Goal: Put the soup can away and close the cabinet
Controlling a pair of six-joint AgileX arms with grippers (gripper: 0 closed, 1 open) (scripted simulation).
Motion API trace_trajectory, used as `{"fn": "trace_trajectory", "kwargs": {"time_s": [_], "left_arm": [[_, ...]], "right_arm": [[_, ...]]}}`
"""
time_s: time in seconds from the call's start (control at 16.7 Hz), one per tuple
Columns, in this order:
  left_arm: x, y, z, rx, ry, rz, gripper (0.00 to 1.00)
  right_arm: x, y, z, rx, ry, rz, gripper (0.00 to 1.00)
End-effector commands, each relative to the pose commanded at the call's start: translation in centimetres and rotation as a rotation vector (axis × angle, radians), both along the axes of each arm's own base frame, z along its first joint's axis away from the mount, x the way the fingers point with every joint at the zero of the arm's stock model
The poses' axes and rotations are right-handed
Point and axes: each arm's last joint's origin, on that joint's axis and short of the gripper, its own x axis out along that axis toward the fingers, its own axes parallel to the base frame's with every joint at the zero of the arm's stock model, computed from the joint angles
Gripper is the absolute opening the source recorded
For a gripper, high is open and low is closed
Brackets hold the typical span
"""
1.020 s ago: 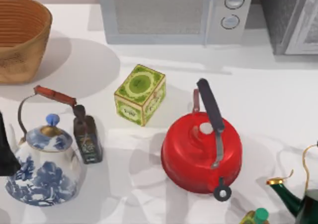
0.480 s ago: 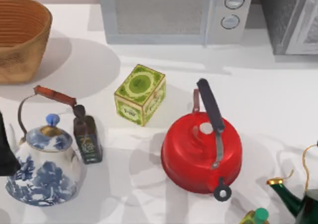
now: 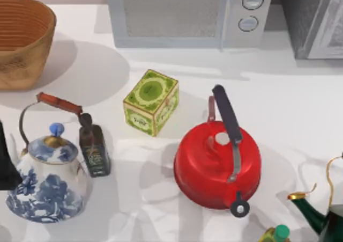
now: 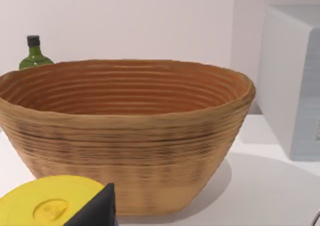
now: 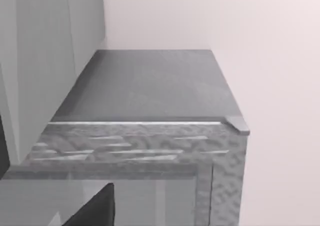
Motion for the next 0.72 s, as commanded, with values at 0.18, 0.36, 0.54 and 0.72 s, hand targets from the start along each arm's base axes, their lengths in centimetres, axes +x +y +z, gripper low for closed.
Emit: {"fn": "trace_trajectory", "kwargs": {"time_s": [0.18, 0.36, 0.54, 0.72], "left_arm": [[0.0, 0.0, 0.0, 0.000, 0.000, 0.000, 1.00], [0.0, 0.0, 0.0, 0.000, 0.000, 0.000, 1.00], [0.0, 0.0, 0.0, 0.000, 0.000, 0.000, 1.00], [0.0, 0.0, 0.0, 0.000, 0.000, 0.000, 1.00]], "right_arm": [[-0.3, 0.6, 0.6, -0.003, -0.002, 0.000, 1.00], [-0.3, 0.4, 0.6, -0.004, -0.002, -0.003, 1.00], [0.3, 0.8, 0.6, -0.003, -0.002, -0.003, 1.00], [2.5, 2.6, 0.5, 0.004, -0.001, 0.001, 1.00]]}}
